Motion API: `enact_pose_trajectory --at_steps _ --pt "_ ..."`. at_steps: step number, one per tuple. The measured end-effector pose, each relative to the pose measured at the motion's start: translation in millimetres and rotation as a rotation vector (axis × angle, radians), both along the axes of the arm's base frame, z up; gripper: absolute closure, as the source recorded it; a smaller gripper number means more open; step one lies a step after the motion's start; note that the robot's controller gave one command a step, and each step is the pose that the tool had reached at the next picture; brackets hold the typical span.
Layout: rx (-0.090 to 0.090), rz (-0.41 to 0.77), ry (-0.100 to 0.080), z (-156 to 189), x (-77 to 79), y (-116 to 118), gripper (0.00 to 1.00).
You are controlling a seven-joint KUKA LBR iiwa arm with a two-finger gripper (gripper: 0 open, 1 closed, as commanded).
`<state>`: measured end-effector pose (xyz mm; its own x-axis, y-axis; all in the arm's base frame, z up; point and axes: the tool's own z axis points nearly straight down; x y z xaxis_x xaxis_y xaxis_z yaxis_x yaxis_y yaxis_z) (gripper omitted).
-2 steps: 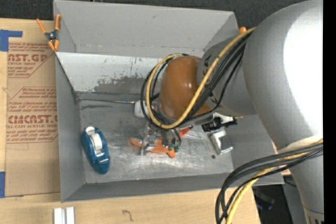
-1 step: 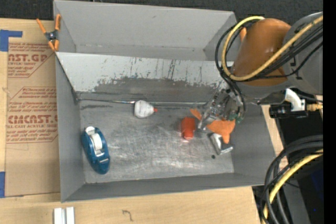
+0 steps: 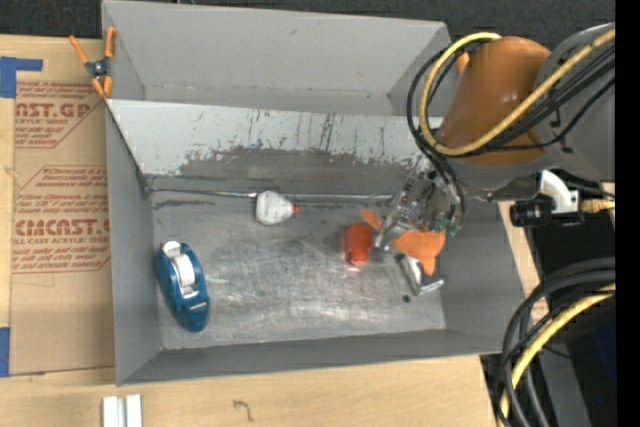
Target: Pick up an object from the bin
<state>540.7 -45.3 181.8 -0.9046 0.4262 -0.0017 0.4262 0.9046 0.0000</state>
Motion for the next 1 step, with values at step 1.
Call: enact_pose_trajectory --at_steps 1 --pt "0.001 -0.003 0.007 47.4 -1.3 7.4 1.00"
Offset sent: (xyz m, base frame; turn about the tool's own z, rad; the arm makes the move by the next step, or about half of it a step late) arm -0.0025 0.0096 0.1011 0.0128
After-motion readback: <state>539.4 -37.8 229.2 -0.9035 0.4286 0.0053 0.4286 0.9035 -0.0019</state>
